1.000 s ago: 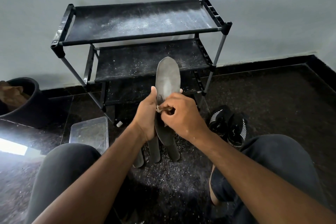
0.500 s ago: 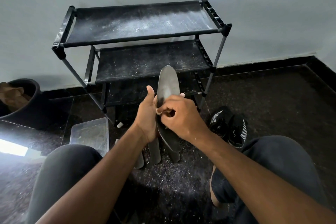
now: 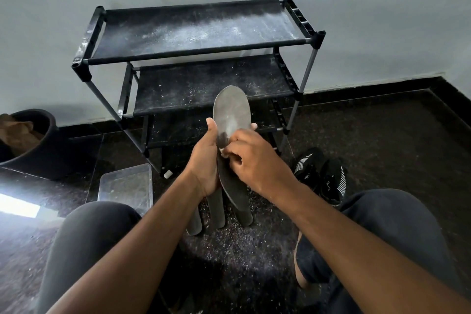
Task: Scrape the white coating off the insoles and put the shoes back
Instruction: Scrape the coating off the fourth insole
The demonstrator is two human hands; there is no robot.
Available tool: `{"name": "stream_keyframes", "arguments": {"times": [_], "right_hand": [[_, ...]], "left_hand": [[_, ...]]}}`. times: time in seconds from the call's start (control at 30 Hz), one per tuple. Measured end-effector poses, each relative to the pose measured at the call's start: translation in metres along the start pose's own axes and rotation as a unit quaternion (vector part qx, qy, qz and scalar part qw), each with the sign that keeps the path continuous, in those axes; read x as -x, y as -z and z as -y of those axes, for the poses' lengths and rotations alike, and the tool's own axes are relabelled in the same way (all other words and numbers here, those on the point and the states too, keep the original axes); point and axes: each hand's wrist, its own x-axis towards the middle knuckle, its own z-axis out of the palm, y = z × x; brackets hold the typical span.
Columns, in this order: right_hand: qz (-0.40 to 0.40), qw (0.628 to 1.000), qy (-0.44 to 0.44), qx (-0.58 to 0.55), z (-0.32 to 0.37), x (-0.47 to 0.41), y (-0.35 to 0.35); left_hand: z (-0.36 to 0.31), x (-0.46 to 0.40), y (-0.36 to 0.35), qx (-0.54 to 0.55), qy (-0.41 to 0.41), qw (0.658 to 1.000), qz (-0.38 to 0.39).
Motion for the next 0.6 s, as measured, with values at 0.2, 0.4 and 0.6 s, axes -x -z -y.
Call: {"name": "stream_keyframes", "arguments": {"times": [0.2,0.4,0.6], "right_hand": [[-0.051,0.997,-0.007,0.062,-0.008,-0.005,0.005],[-0.004,0.999,-0.028,-0.04,-0.005,-0.003,0.004],[-0.085,0.995,-0.036,0.045,-0.012,-0.004,0.004]], "left_hand": [[0.003,-0.004,0.001,-0.022,-0.026,0.999,-0.022],[-0.003,-0.009,0.016,0.032,-0.024,0.999,-0.017],[0.002,-0.01,0.01,0.058,-0.036,0.997,-0.03]]}}
